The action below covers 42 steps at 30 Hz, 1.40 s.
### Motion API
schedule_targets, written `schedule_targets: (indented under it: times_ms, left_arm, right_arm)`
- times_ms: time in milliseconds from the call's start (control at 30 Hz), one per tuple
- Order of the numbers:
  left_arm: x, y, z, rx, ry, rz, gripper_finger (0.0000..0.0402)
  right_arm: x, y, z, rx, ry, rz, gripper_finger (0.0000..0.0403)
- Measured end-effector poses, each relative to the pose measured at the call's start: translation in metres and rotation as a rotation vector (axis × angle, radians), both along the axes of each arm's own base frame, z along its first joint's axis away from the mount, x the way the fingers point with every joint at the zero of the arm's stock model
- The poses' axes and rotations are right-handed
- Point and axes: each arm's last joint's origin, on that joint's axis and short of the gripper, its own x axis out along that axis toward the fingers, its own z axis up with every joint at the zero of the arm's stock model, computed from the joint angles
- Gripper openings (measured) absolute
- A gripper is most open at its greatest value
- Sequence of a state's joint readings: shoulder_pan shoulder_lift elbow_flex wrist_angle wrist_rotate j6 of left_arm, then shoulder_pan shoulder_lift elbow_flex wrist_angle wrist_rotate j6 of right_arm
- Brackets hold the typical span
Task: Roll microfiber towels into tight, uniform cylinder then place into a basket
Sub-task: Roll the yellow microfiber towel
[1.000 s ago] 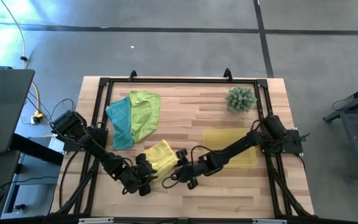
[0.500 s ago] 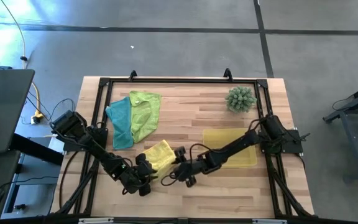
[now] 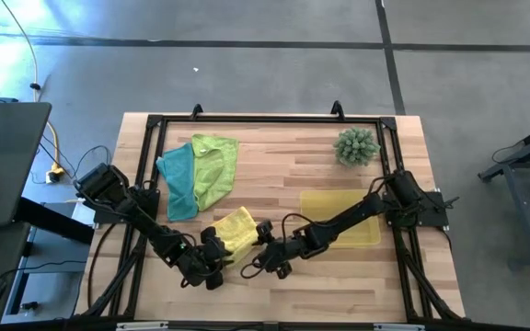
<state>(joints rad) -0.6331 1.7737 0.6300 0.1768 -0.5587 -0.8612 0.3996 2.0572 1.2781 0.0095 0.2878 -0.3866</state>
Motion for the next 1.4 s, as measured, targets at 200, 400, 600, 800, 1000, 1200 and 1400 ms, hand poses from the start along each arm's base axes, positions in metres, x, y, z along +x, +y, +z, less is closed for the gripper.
schedule_targets:
  times_ms: [200, 400, 600, 800, 1000, 1200, 1400]
  left_arm:
    - [0.000, 0.000, 0.000, 0.001, -0.002, 0.001, 0.0104]
    - [0.000, 0.000, 0.000, 0.001, -0.002, 0.002, 0.0104]
    - [0.000, 0.000, 0.000, 0.000, -0.002, 0.002, 0.0104]
    - [0.000, 0.000, 0.000, -0.003, -0.007, 0.002, 0.0104]
    - [0.000, -0.002, 0.001, -0.003, -0.012, -0.003, 0.0104]
    - [-0.001, -0.003, 0.005, 0.019, -0.016, -0.038, 0.0104]
    - [-0.003, -0.003, 0.018, -0.007, -0.027, -0.077, 0.0104]
  right_arm:
    - [0.006, -0.014, -0.016, -0.003, 0.037, -0.039, 0.0224]
    - [0.010, -0.020, -0.026, -0.015, 0.059, -0.061, 0.0224]
    - [0.010, -0.026, -0.028, 0.011, 0.086, -0.090, 0.0211]
    - [0.010, -0.033, -0.030, 0.033, 0.130, -0.090, 0.0143]
    - [0.011, -0.040, -0.033, 0.052, 0.150, -0.089, 0.0071]
    - [0.011, -0.041, -0.037, 0.125, 0.173, -0.127, 0.0011]
    - [0.012, -0.048, -0.038, 0.349, 0.248, -0.189, 0.0004]
